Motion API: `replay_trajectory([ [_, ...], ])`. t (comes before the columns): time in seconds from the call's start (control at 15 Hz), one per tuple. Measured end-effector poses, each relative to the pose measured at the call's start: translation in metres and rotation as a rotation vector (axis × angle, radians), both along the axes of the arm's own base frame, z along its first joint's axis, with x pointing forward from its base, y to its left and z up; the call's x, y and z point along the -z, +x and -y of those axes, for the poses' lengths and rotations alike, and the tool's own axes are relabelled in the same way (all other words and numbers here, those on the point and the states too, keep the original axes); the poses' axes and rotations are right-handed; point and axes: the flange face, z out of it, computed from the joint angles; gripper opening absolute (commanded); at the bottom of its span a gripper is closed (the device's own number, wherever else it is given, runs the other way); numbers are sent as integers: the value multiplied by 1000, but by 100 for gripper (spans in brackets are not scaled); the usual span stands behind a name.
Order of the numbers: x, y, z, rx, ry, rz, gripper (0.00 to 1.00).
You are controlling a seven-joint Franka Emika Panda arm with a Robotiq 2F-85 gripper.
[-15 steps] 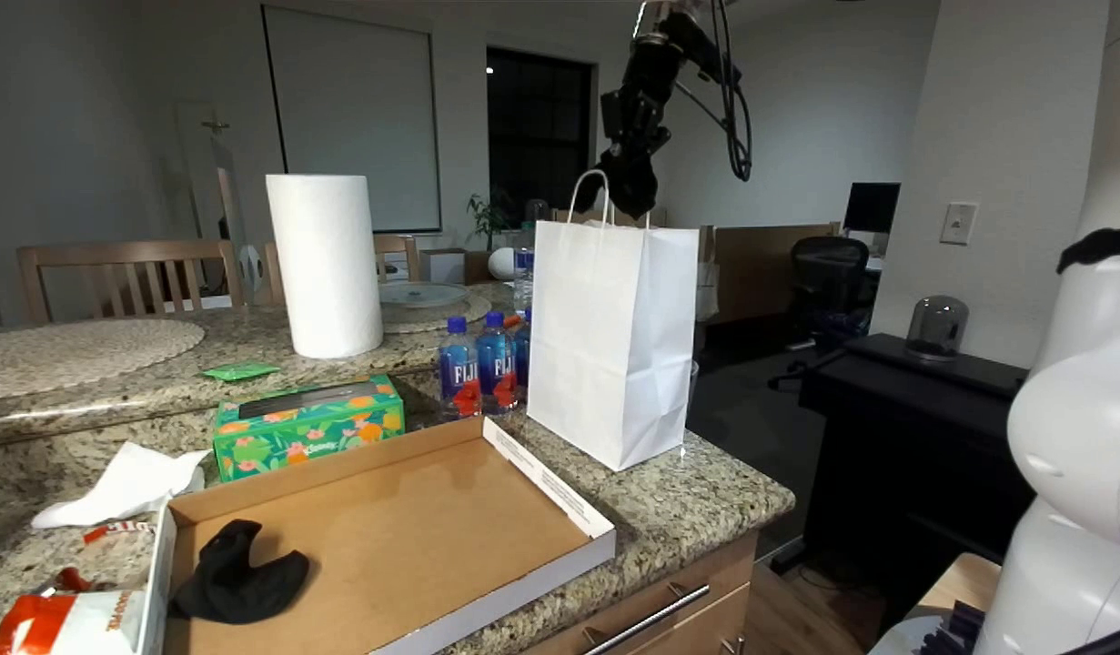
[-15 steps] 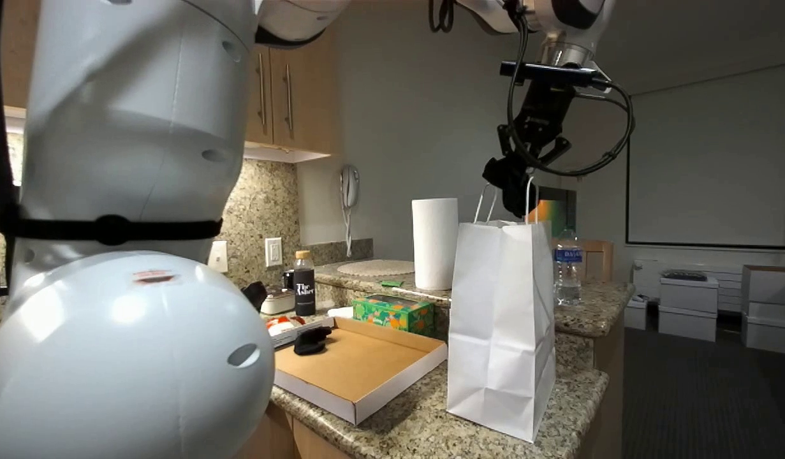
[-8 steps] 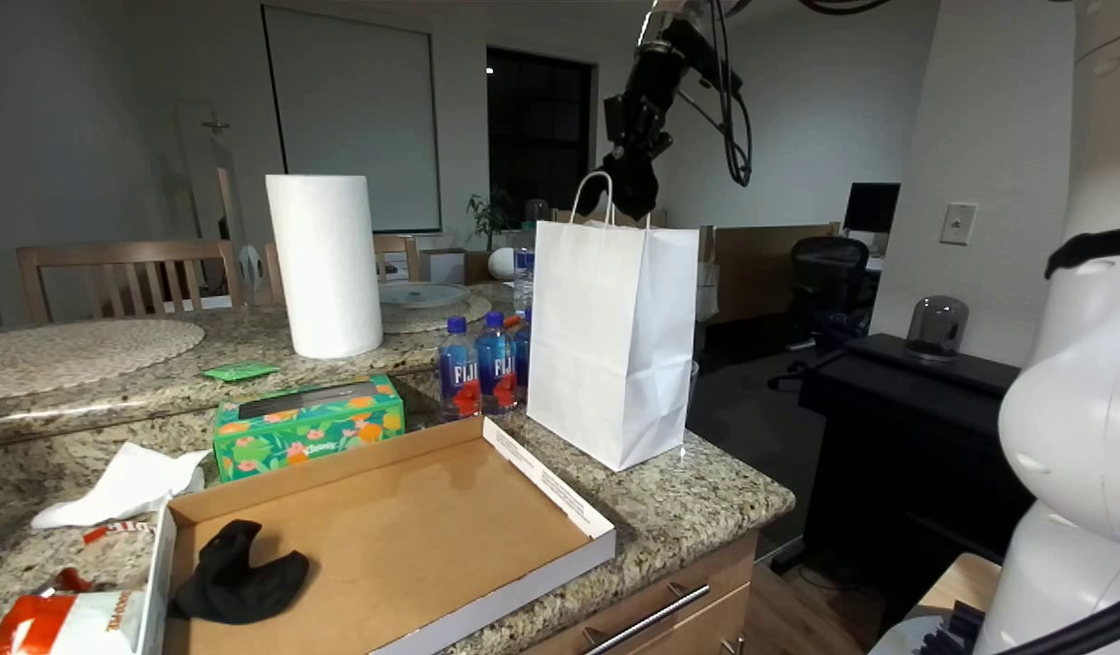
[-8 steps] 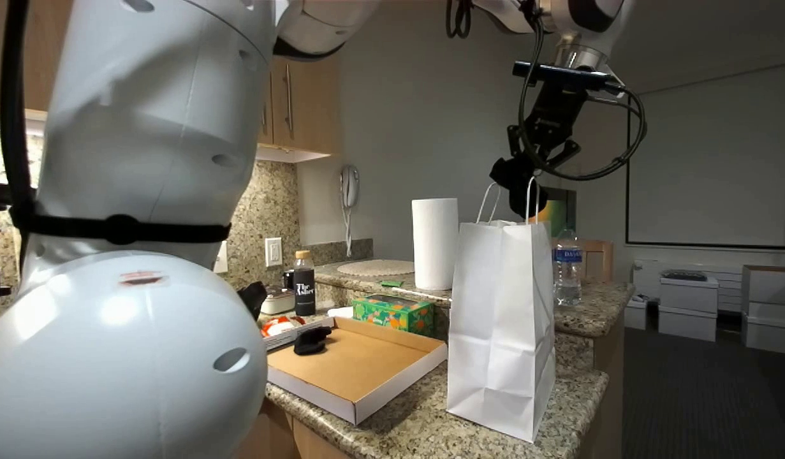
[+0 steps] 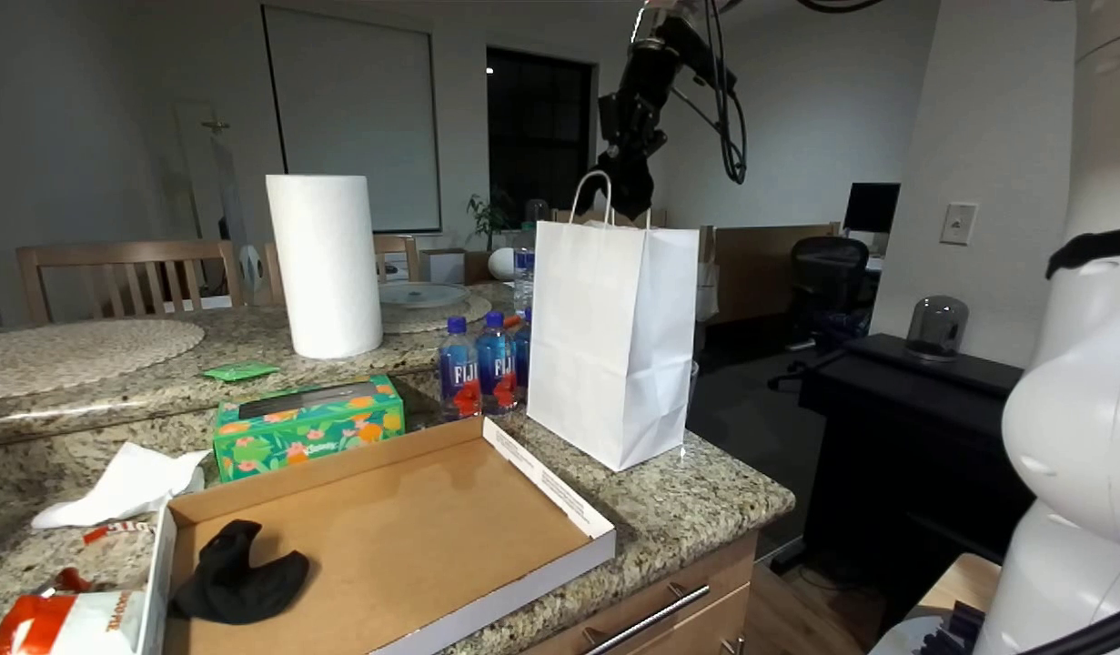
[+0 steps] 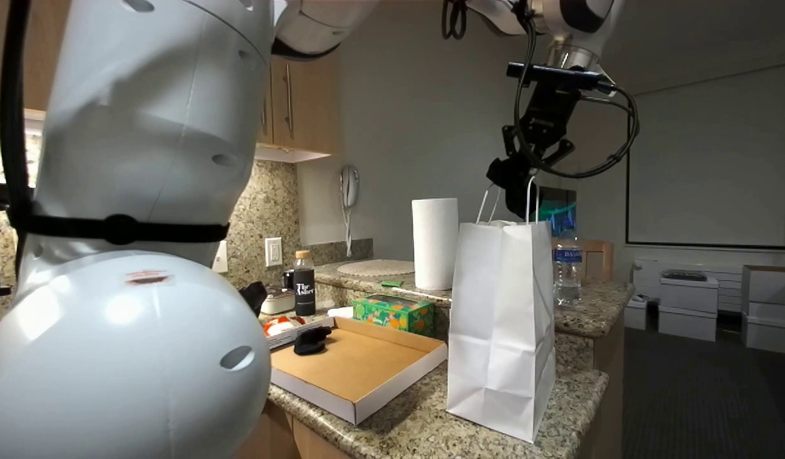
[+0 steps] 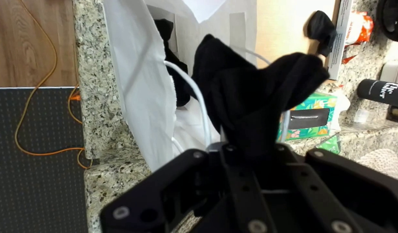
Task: Pick up the socks and put them in the paper bag
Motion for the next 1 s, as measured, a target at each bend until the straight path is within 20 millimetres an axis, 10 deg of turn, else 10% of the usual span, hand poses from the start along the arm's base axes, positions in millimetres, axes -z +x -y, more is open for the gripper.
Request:
replay_trajectory([
  [0.47,3,-4,0,-4,-59,-16,11],
  [0.53,5,-4,-1,-7,-65,-22,40],
  [1.0,7,-8,-14,-34,-93,-36,78],
])
